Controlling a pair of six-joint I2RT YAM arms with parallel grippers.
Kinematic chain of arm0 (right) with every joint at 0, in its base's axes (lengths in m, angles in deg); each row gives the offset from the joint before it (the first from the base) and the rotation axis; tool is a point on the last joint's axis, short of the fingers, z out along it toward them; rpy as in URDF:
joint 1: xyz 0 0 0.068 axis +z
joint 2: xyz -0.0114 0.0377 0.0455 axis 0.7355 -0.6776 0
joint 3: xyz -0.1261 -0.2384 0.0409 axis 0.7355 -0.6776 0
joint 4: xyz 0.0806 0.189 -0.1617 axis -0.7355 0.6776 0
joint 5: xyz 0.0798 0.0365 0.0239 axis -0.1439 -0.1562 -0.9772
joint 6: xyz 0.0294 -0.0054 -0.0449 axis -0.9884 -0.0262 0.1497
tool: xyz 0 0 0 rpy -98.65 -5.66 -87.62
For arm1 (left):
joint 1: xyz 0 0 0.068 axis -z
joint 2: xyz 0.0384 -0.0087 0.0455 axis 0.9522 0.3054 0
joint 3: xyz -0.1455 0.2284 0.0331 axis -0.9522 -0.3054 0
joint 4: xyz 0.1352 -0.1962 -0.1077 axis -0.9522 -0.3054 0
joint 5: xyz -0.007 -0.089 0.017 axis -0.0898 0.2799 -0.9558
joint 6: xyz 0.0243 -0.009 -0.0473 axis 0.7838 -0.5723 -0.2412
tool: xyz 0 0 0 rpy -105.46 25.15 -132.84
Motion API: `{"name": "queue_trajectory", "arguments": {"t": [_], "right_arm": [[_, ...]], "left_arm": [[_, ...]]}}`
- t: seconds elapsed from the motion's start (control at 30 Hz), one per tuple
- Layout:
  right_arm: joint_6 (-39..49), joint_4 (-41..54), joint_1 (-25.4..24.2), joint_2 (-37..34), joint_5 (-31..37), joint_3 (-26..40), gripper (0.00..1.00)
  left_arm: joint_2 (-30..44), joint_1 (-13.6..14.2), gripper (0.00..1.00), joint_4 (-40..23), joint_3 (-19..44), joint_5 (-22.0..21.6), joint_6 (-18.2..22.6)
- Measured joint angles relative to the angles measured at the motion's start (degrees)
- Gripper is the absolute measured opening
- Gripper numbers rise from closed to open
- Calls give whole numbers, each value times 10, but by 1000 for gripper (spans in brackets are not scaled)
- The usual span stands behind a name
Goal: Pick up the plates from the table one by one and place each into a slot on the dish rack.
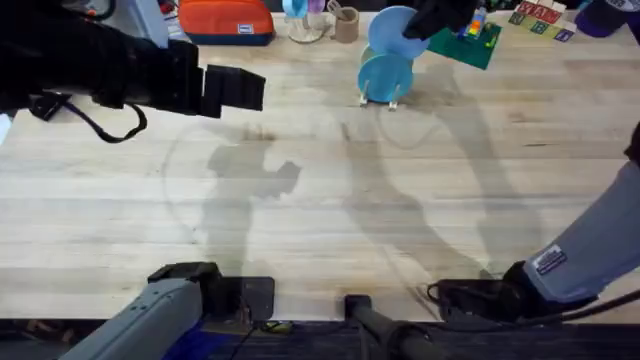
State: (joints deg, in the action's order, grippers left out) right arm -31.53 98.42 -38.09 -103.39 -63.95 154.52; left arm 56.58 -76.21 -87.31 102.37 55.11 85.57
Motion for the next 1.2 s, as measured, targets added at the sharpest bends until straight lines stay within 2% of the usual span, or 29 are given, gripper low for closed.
{"name": "queue_trajectory", "arguments": {"t": [0.37, 1.2], "right_arm": [[14, 2, 0, -50, -14, 1, 29], [21, 2, -1, -63, -23, 4, 29]], "left_arm": [[0, 0, 996, 0, 0, 0, 0], [0, 0, 995, -13, 0, -2, 0]]}}
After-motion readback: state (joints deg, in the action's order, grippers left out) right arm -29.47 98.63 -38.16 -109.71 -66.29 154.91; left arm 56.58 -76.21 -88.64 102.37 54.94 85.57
